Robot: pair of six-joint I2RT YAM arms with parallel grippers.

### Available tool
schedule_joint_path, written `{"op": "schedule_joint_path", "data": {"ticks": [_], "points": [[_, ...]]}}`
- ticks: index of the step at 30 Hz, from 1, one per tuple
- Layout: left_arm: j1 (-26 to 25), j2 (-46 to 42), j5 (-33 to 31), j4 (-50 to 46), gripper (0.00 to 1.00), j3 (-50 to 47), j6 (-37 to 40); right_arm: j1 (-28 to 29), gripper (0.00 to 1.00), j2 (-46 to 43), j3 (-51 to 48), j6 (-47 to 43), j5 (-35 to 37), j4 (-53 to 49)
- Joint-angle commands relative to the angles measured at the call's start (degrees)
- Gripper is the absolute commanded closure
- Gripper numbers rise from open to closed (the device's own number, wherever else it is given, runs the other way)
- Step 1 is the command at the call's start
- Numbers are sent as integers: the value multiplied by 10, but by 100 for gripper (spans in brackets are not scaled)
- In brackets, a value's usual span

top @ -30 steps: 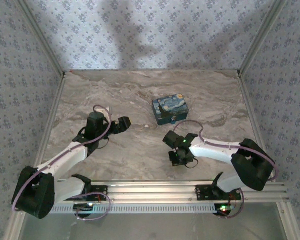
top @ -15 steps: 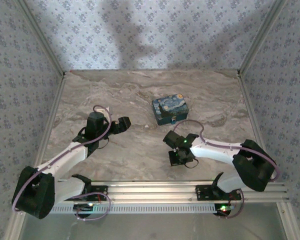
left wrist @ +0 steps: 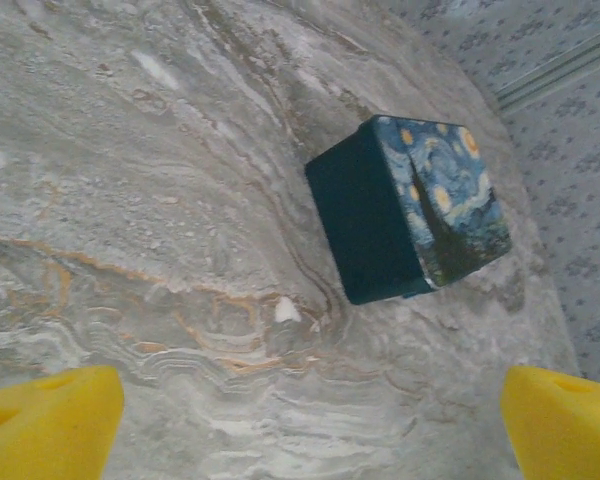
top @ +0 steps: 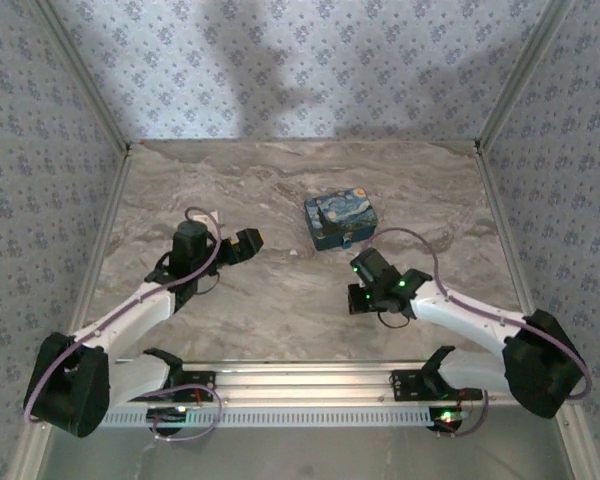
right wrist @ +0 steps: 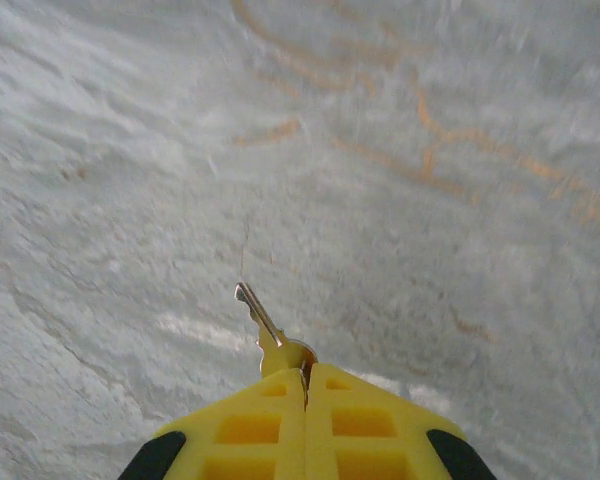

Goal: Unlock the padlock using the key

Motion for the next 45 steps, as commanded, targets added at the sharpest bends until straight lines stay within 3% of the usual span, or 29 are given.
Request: {"op": "schedule_joint_path", "data": {"ticks": [1,7,15,27,45], "points": [[-6,3,39,35,6,26,-31,-32,100,-35,-20,-45,-24,88],[-12,7,86,65,12,43,-45,-85,100,-78,-47,-92,-84,226],[-65,15,122,85,18,79,-9,-123,100,-91,-88,-127,-166,417],[-156,110,128,119,34,154,19,-87,100,-99,-74,-140,-173,441],[-205,198,96,119,58,194,7,-47,100,-96,-46,-147,-124,417]]}}
